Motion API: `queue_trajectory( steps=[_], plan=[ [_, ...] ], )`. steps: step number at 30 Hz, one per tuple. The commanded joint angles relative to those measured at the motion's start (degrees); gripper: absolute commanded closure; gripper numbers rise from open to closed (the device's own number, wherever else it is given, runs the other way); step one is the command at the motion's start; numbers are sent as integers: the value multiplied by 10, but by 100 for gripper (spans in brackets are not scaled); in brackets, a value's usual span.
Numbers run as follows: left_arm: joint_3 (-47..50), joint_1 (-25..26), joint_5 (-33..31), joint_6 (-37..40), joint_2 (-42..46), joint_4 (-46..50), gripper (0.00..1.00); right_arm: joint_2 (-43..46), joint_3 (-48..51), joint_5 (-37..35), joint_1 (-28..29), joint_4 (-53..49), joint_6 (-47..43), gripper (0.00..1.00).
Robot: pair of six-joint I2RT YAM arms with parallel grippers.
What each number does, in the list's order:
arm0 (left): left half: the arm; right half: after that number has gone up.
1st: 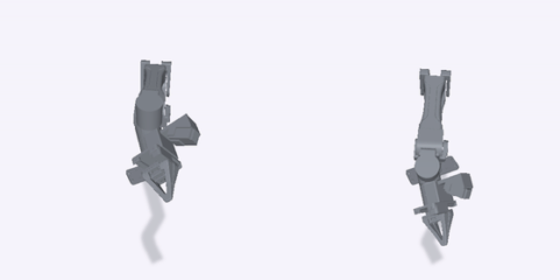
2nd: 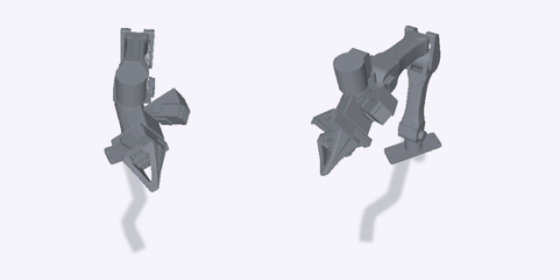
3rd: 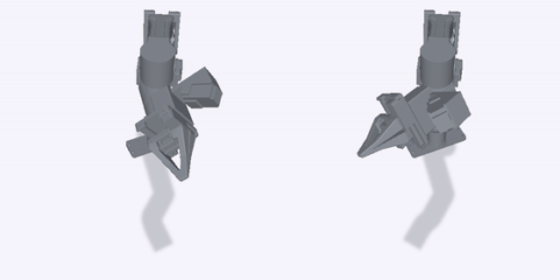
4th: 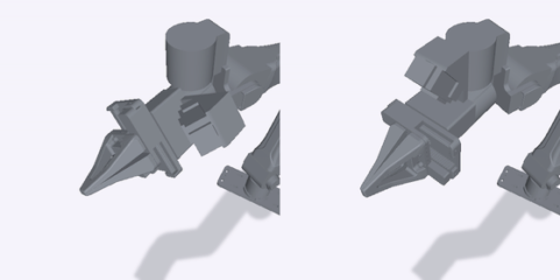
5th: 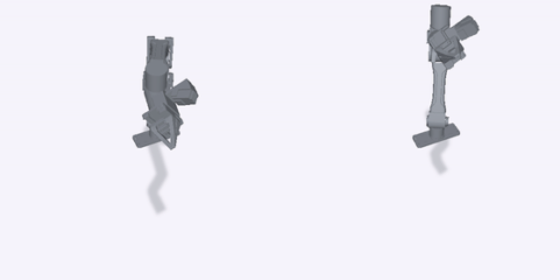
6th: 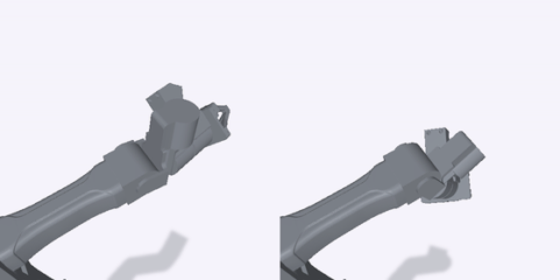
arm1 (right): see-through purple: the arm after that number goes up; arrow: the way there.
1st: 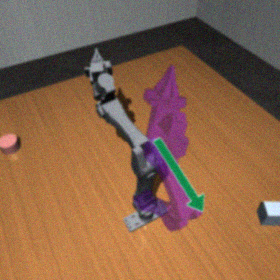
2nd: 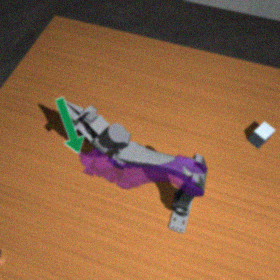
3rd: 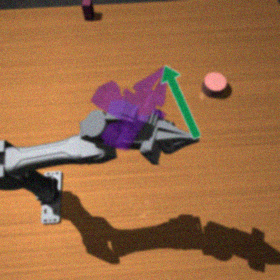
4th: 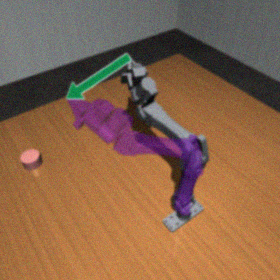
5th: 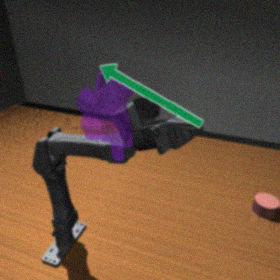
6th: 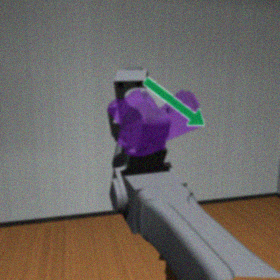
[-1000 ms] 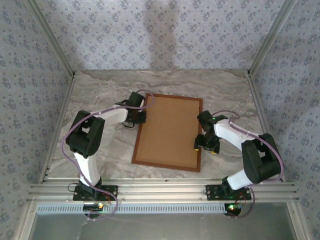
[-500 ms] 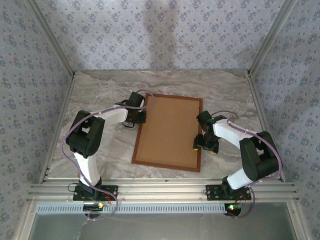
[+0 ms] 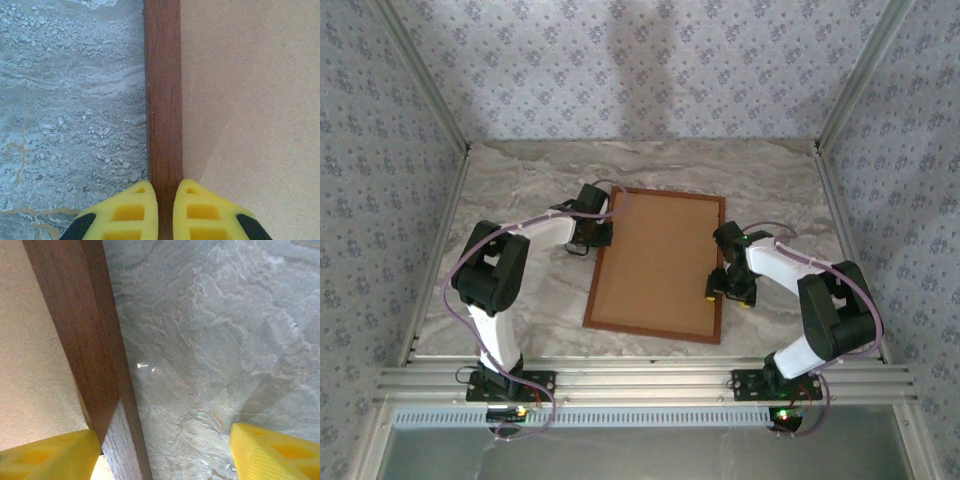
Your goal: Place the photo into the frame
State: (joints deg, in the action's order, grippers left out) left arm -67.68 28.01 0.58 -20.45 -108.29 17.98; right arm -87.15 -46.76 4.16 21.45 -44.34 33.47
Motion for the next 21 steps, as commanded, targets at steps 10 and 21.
queue_trajectory(
  steps=[10,21],
  plan=[
    [41,-4,-30,-8,34,124,93,-20,-120,8,-58,38,-67,27],
    [4,-37,-2,-30,80,170,30,-193,-314,15,-90,91,-132,35]
  ],
)
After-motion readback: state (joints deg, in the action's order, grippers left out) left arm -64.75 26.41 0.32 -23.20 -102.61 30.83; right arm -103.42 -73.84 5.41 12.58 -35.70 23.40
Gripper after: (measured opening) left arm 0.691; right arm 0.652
